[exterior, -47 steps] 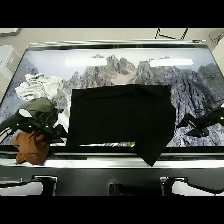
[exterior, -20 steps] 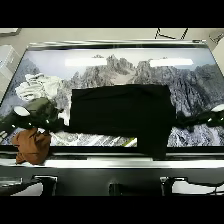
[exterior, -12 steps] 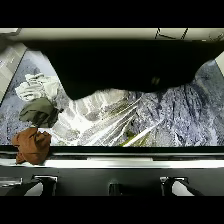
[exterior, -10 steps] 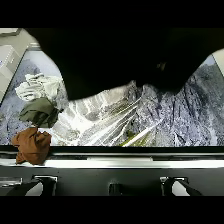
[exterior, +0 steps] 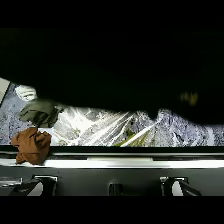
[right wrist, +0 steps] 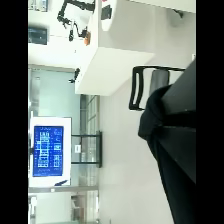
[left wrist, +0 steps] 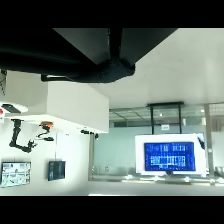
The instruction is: Fold the clothes and pants, and hang the long-sleeved shirts on hangers.
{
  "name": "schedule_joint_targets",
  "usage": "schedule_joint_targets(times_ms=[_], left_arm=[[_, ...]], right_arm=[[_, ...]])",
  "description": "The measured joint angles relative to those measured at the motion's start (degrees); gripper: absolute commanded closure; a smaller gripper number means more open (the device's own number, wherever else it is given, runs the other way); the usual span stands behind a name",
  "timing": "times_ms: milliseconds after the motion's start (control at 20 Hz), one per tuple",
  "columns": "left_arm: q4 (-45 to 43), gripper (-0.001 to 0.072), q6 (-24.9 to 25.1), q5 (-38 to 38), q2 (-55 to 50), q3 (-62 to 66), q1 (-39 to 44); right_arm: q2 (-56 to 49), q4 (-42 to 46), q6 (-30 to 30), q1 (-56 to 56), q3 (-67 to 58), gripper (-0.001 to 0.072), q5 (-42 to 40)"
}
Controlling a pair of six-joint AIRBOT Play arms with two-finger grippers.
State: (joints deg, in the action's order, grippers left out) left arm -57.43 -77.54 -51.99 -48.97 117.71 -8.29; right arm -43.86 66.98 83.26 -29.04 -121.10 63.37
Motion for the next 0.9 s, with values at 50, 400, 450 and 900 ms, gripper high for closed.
schedule_joint_targets(times_ms=[50, 400, 450, 900], left_arm=[[-0.55, 0.0688, -0.22, -0.85, -0.02, -0.24, 0.00], [-2.16, 0.0687, -2.16, -11.93, -7.54, -19.87, 0.39], [-2.32, 0.0687, -2.16, -12.79, -9.29, -24.85, 0.42], [2.14, 0.0687, -2.43, -0.55, -32.46, -49.46, 0.46]], right_arm=[[-0.24, 0.17, 1.14, 0.00, -0.04, 0.0677, 2.25], [-12.57, -2.56, 7.08, 0.07, 19.08, 0.0679, 30.49], [-14.16, -3.17, 7.23, 0.26, 24.76, 0.0680, 30.45], [-41.33, -3.41, 5.18, 15.39, 43.82, 0.0679, 1.38]])
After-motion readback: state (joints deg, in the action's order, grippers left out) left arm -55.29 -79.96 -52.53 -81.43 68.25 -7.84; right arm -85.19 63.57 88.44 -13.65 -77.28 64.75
